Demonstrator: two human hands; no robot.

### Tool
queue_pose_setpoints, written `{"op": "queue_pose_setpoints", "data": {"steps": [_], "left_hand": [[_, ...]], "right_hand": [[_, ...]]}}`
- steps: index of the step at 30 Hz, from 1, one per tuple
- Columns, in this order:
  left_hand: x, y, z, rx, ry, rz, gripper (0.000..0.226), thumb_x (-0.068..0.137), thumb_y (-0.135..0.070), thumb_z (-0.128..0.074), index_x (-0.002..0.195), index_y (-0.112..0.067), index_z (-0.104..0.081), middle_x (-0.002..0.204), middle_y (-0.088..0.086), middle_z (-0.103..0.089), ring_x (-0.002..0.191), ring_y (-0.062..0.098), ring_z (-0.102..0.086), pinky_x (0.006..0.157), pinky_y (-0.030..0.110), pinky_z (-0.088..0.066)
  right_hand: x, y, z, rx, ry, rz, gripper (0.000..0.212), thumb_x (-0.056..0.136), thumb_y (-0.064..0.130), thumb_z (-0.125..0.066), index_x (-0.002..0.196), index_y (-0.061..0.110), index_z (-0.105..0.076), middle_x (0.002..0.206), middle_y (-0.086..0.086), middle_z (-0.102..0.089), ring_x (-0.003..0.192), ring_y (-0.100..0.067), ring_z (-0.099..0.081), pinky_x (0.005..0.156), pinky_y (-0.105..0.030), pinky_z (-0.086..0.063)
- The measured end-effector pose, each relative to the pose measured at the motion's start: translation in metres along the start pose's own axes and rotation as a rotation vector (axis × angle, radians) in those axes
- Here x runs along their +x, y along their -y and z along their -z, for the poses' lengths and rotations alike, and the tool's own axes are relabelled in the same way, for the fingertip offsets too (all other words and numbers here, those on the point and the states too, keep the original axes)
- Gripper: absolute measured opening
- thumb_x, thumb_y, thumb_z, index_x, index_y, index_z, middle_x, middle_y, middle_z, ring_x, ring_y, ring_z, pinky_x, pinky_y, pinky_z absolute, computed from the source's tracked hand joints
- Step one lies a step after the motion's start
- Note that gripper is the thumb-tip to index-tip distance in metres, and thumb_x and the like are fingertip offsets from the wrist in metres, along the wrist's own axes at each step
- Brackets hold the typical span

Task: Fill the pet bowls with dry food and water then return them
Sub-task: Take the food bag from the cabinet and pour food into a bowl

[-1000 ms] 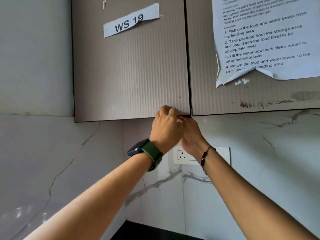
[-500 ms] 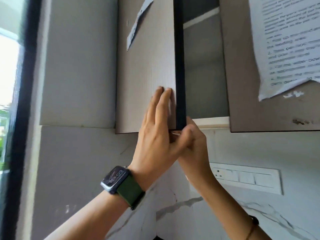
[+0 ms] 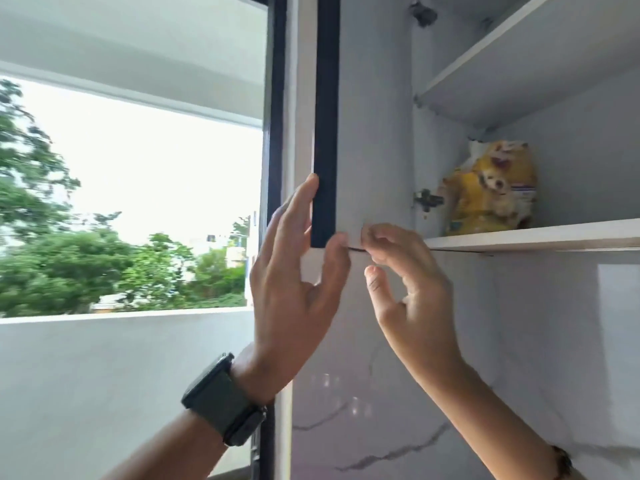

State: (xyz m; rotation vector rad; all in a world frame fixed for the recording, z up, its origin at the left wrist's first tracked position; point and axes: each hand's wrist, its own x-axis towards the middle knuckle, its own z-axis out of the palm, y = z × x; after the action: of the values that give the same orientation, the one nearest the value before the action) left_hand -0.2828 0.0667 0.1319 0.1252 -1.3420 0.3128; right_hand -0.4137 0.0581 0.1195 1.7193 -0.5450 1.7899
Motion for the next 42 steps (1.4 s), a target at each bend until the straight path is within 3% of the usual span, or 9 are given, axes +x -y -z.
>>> {"op": "queue_pose_setpoints", "data": {"steps": [4,8,12,17,20,24,28,34,42], "left_hand": [[-0.005,0.029,0.016,0.166,-0.126,0.075,0.039,0.093,-0.013,-0.048,0.130,-0.004,-0.049,0.125,0.011,-0.057,0.108,0.016,-0.058,0.087,0.007,-0.046],[-0.005,0.070,0.028,0.222,-0.207,0.242,0.041,0.092,-0.009,-0.049,0.133,-0.002,-0.049,0.129,0.015,-0.056,0.108,0.008,-0.057,0.086,0.019,-0.052],[0.001,0.109,0.044,0.369,-0.199,0.341,0.036,0.090,-0.001,-0.052,0.125,0.002,-0.057,0.119,0.017,-0.064,0.095,0.023,-0.064,0.076,0.001,-0.044],[0.005,0.146,0.053,0.433,-0.144,0.414,0.036,0.089,-0.003,-0.050,0.123,0.005,-0.058,0.116,0.021,-0.065,0.098,0.032,-0.066,0.086,0.043,-0.055],[0.004,0.161,0.057,0.464,-0.100,0.417,0.041,0.088,-0.008,-0.047,0.126,0.006,-0.055,0.116,0.024,-0.064,0.099,0.034,-0.065,0.085,0.047,-0.055],[0.006,0.172,0.058,0.511,-0.050,0.468,0.042,0.089,-0.005,-0.047,0.130,0.005,-0.051,0.114,0.026,-0.065,0.096,0.037,-0.064,0.085,0.035,-0.050],[0.008,0.176,0.059,0.586,0.053,0.554,0.046,0.094,-0.006,-0.045,0.139,0.000,-0.041,0.124,0.024,-0.060,0.108,0.036,-0.057,0.088,0.030,-0.042],[0.000,0.155,0.045,0.622,0.144,0.462,0.061,0.091,-0.017,-0.044,0.145,0.004,-0.023,0.153,0.022,-0.025,0.143,0.033,-0.020,0.119,0.040,-0.018],[-0.015,0.092,-0.043,0.297,0.299,0.425,0.059,0.085,-0.013,-0.046,0.142,-0.002,-0.035,0.151,0.017,-0.031,0.142,0.031,-0.025,0.113,0.033,-0.021]], "right_hand": [[-0.008,-0.011,-0.040,-0.117,0.043,0.157,0.029,0.082,-0.001,-0.049,0.107,0.003,-0.063,0.112,-0.012,-0.065,0.104,-0.016,-0.054,0.094,-0.011,-0.042],[-0.004,-0.022,-0.083,-0.199,0.153,0.246,0.031,0.072,-0.015,-0.047,0.095,-0.002,-0.063,0.100,-0.014,-0.064,0.089,-0.021,-0.049,0.083,-0.022,-0.044],[0.002,-0.029,-0.119,-0.310,0.348,0.281,0.032,0.064,-0.013,-0.046,0.086,-0.002,-0.065,0.091,-0.013,-0.063,0.081,-0.026,-0.053,0.077,-0.027,-0.044],[0.004,-0.037,-0.147,-0.402,0.474,0.284,0.029,0.056,-0.010,-0.052,0.081,-0.002,-0.065,0.085,-0.013,-0.062,0.075,-0.029,-0.059,0.065,-0.034,-0.055],[0.000,-0.040,-0.157,-0.425,0.532,0.255,0.036,0.055,-0.014,-0.060,0.089,-0.004,-0.065,0.091,-0.013,-0.061,0.079,-0.029,-0.057,0.062,-0.033,-0.056],[0.000,-0.046,-0.163,-0.455,0.575,0.270,0.038,0.067,-0.006,-0.042,0.098,-0.005,-0.063,0.097,-0.014,-0.061,0.084,-0.030,-0.055,0.058,-0.035,-0.057],[0.003,-0.046,-0.164,-0.475,0.621,0.275,0.041,0.064,-0.003,-0.049,0.101,-0.006,-0.066,0.099,-0.014,-0.066,0.080,-0.032,-0.061,0.069,-0.036,-0.057],[0.002,-0.057,-0.135,-0.510,0.715,0.222,0.052,0.072,-0.004,-0.057,0.124,-0.007,-0.055,0.124,-0.020,-0.060,0.114,-0.036,-0.055,0.104,-0.040,-0.042],[-0.006,-0.090,-0.015,-0.764,0.707,0.170,0.040,0.060,0.001,-0.067,0.100,0.000,-0.068,0.099,-0.011,-0.069,0.090,-0.030,-0.065,0.084,-0.033,-0.054]]}}
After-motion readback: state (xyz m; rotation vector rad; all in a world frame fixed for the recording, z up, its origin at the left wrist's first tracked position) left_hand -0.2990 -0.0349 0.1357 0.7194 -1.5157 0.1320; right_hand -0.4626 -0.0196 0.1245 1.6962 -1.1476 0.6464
